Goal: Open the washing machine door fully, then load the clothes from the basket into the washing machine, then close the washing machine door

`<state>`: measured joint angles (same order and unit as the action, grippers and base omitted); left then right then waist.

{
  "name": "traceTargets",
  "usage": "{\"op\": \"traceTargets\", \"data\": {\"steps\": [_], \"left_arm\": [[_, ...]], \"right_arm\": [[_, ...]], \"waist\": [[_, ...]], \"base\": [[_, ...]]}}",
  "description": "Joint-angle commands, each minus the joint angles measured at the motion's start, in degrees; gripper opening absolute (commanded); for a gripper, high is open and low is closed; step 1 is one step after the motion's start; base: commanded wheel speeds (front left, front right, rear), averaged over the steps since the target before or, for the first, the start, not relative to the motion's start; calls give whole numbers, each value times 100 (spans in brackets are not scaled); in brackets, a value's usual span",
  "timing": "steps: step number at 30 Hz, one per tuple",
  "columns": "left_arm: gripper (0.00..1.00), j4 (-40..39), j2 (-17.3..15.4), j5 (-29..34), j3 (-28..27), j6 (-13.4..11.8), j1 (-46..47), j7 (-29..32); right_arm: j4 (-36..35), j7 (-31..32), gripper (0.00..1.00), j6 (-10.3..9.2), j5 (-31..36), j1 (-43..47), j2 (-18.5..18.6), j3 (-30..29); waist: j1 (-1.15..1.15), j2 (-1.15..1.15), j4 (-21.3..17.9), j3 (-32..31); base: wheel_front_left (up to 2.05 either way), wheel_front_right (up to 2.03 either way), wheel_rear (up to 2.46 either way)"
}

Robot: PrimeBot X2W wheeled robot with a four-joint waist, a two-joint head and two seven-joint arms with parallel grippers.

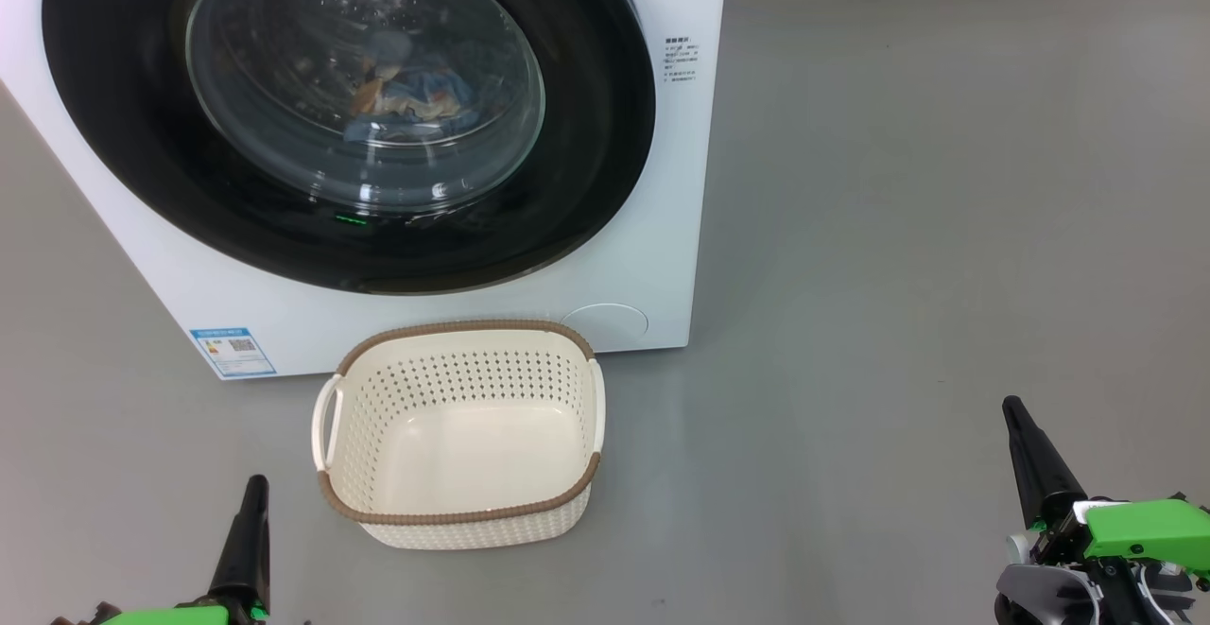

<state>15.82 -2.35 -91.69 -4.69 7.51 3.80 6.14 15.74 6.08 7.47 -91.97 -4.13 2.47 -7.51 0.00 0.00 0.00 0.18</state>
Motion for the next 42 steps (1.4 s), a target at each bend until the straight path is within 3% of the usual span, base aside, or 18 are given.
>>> {"op": "traceTargets", "data": {"steps": [1, 42], "left_arm": [[0, -176, -53, -46, -186, -2, 240, 37], [0, -176, -53, -47, -184, -2, 239, 36]], "right_arm": [[-172, 38, 0, 2, -22, -205, 48, 102], [-171, 42, 0, 2, -18, -206, 44, 97]], "waist": [[0, 0, 0, 0], [0, 0, 0, 0]], "base": [[0, 0, 0], [0, 0, 0]]}}
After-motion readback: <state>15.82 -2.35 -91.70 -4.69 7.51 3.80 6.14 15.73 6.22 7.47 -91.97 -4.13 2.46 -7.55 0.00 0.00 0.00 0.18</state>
